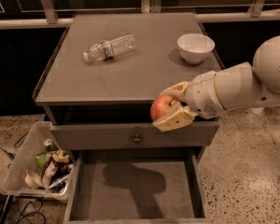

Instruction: Place apple into middle drawer

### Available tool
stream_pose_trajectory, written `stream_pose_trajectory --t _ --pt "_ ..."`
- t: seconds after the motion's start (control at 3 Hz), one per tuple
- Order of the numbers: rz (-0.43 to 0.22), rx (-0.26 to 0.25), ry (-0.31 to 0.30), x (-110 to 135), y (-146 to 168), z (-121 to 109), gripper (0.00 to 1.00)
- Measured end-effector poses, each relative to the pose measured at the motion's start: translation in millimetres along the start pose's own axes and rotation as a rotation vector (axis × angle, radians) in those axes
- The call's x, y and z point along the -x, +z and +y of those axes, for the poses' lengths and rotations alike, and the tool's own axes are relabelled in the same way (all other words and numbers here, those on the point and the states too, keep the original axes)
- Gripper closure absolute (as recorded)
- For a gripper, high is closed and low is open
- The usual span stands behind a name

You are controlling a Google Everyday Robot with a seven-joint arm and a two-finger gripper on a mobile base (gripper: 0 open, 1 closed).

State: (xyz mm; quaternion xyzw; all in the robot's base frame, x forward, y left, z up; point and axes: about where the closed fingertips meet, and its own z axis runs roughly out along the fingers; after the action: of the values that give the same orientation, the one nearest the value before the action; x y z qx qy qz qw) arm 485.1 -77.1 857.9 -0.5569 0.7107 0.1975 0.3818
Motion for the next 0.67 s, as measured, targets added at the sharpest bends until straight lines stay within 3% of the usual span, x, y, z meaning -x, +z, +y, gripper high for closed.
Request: stream_pose_trajectory --t 0.33,0.67 --pt "-0.003 0.046 0.041 -20.7 23.9 9.1 1.0" --pt "-0.011 0.1 0.106 -59.2 57.5 25.8 1.0"
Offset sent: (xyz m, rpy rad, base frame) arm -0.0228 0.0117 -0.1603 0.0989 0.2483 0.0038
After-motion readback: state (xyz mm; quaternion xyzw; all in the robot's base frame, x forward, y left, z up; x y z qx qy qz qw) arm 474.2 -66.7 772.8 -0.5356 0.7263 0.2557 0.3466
